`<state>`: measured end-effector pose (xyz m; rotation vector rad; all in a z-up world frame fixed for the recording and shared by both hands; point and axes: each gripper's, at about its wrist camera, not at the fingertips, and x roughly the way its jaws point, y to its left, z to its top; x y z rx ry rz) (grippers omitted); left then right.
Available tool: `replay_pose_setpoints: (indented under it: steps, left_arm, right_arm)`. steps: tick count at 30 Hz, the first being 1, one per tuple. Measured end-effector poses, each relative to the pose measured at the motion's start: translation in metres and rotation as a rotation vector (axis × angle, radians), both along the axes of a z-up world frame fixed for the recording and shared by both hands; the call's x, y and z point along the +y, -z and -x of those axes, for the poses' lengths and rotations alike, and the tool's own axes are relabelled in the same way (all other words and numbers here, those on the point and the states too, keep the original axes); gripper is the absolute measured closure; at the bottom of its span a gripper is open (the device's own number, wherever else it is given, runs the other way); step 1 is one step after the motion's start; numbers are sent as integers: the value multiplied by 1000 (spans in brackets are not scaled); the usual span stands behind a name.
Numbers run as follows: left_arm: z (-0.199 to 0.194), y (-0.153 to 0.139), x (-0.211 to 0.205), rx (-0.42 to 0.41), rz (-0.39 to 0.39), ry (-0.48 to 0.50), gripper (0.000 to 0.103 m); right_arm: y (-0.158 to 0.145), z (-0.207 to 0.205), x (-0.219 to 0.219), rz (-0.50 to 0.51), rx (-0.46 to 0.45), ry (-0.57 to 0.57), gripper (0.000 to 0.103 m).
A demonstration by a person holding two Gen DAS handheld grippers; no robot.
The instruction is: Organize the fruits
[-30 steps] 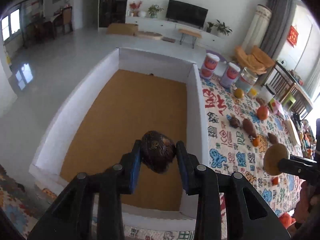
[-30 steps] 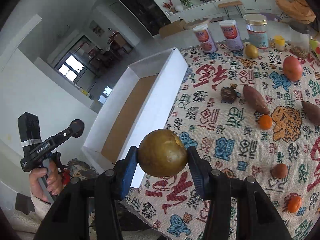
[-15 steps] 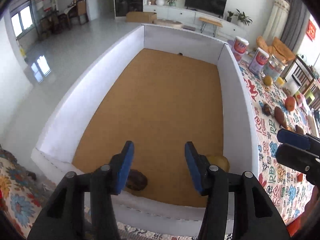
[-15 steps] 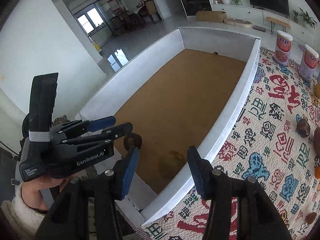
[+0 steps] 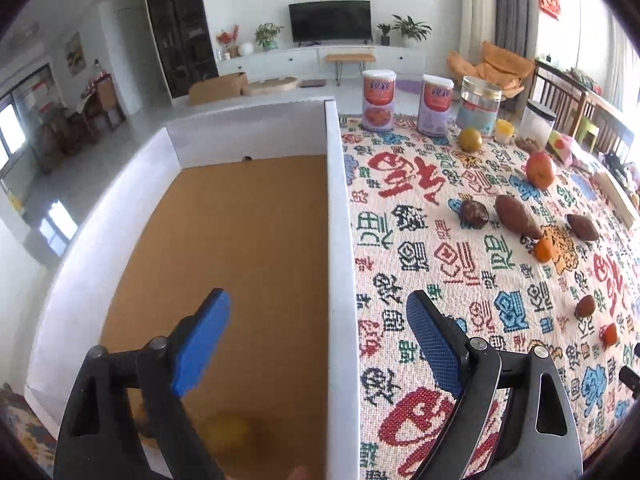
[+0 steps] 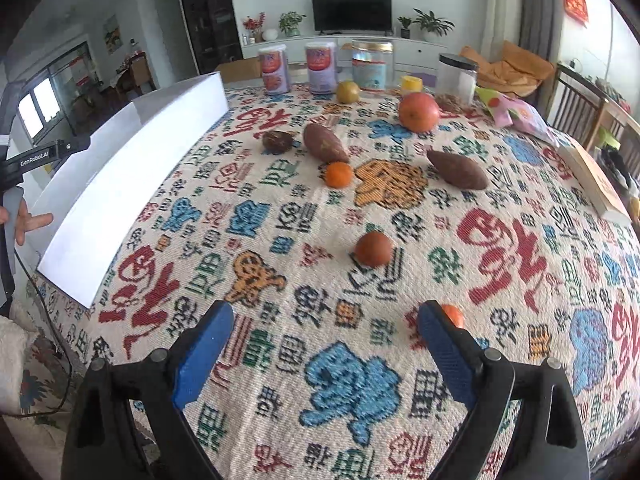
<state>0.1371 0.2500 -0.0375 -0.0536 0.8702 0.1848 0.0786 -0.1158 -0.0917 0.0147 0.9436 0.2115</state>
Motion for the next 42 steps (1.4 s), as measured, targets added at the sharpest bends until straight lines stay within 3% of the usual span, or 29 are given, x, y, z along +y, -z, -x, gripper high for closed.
replay_pose_setpoints:
  steps: [1, 2, 4, 6, 10, 15, 18, 20, 22, 24, 27, 30, 35, 38, 42]
  left_arm:
    - [3, 8, 0, 22, 54, -19, 17]
    - [3, 12, -3, 42, 53, -24, 21]
    - [9, 13, -18, 32, -22, 13, 22]
    - [18, 11, -27, 12, -30, 24, 22]
    - [31, 12, -44, 13, -20, 47, 21]
    - [37, 8, -63, -12, -67, 48, 19]
    - [47, -12, -71, -124, -173, -35, 18]
    - [63, -36, -81, -248, -223, -70, 10]
    - [79, -54, -95, -348, -205, -65, 5]
    - [89, -64, -112, -367, -130, -4, 4]
    - [88, -51, -142, -269, 33, 115, 2]
    - [71, -9, -174, -100, 127, 165, 2]
    - [28, 59, -209, 43, 87, 225, 2]
    - [2, 82, -213, 74, 47, 227, 2]
    - [-28, 95, -210, 90, 74, 199, 2]
  right_arm:
    - [8, 1, -24, -42, 15, 71, 10]
    - [11, 5, -43, -80, 18, 137, 10]
    - [13, 14, -73, -137, -6, 248, 10]
    - [14, 19, -91, -168, -25, 325, 10]
    - [12, 23, -102, -162, -50, 403, 10]
    - [14, 29, -109, -160, -58, 443, 10]
    - [16, 33, -113, -180, -58, 450, 10]
    - [15, 37, -118, -201, -65, 462, 9]
    - [15, 41, -125, -234, -74, 476, 8]
    - [16, 44, -131, -264, -76, 489, 8]
    - [18, 43, -134, -285, -67, 496, 8]
    - [16, 43, -131, -278, -74, 486, 8]
    - [13, 45, -125, -248, -80, 473, 4]
    - [14, 46, -128, -253, -74, 484, 3]
    - [26, 23, -142, -276, 16, 523, 2]
